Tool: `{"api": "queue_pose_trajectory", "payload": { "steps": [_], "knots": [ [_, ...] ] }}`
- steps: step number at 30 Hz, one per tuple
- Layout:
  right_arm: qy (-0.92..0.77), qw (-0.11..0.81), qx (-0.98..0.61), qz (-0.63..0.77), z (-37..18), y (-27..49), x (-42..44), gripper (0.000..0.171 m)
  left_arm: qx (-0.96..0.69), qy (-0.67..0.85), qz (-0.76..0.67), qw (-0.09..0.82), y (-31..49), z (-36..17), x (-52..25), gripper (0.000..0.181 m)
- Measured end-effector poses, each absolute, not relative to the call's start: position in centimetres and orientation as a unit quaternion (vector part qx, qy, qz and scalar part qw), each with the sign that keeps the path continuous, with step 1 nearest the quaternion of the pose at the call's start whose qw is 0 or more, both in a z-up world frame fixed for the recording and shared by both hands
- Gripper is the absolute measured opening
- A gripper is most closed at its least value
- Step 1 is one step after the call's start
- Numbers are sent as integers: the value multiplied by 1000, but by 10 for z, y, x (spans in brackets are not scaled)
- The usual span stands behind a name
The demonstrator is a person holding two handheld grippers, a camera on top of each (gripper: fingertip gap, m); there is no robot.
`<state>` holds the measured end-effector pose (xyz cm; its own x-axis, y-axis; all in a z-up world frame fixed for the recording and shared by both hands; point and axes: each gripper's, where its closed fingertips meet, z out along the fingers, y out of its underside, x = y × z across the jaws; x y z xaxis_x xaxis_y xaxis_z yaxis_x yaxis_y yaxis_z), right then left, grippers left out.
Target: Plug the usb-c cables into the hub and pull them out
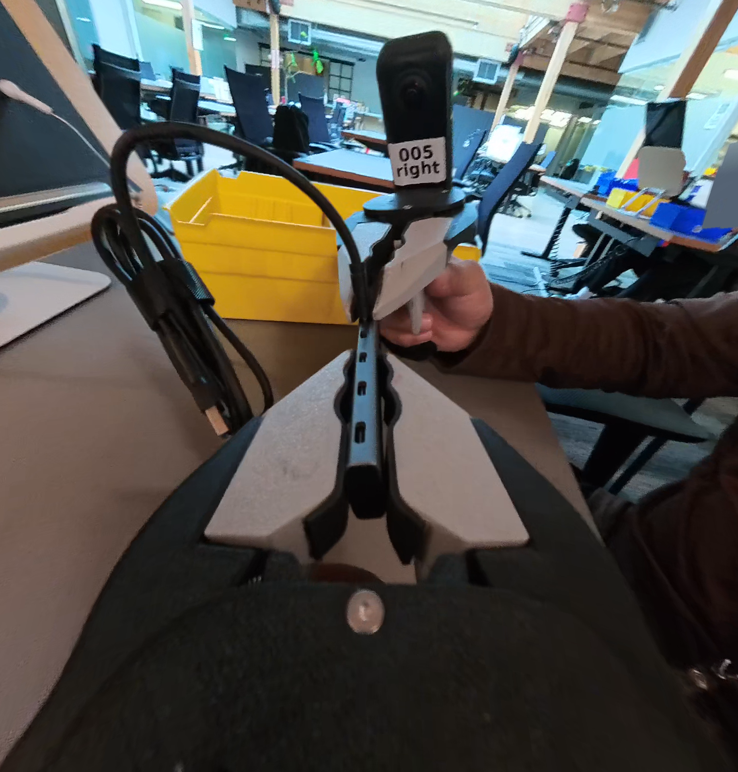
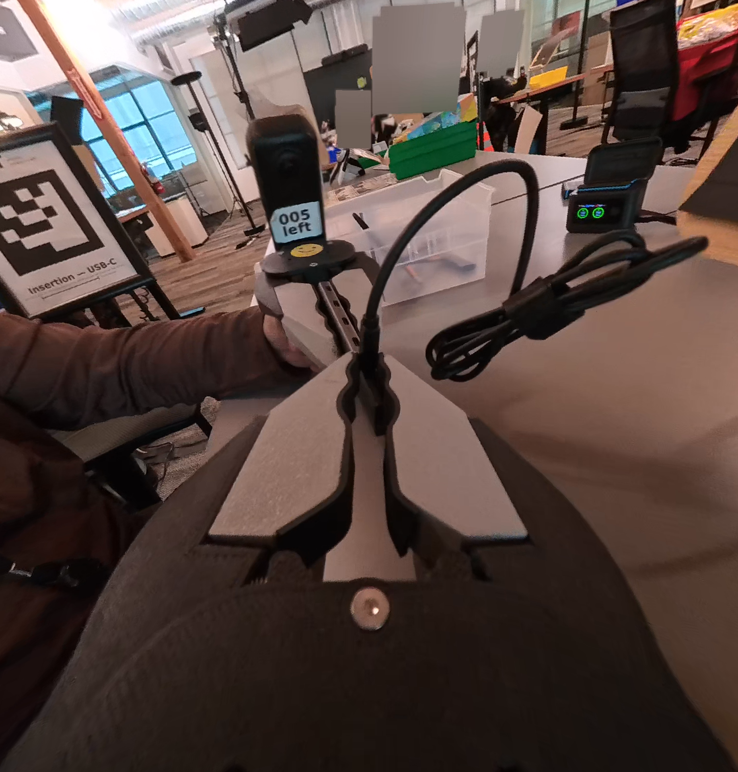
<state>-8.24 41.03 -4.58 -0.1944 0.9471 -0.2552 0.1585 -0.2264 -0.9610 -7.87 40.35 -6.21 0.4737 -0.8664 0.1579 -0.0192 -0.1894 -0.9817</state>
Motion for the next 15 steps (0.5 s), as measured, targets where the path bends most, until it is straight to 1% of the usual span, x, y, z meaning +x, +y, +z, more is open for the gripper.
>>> {"api": "queue_pose_trajectory", "payload": {
  "steps": [6,9,10,11,12,13,15],
  "knots": [
    [-476,339,-537,608,-35,417,-87,5,-662,298,-406,555,409,-52,-81,8],
    [-450,360,-531,621,-23,421,-91,4,-654,287,-421,559,409,-47,-84,8],
    [-426,381,-520,635,-11,425,-90,4,-669,314,-406,538,405,-59,-78,8],
    [-405,393,-507,651,1,429,-88,3,-692,349,-357,522,405,-78,-69,8],
    [-397,393,-496,665,8,428,-88,3,-695,378,-334,512,401,-85,-58,8],
    [-400,389,-488,671,10,426,-89,3,-685,384,-337,519,398,-82,-49,7],
    [-427,413,-488,639,9,422,-89,3,-677,377,-340,533,402,-77,-46,7]
  ]
}}
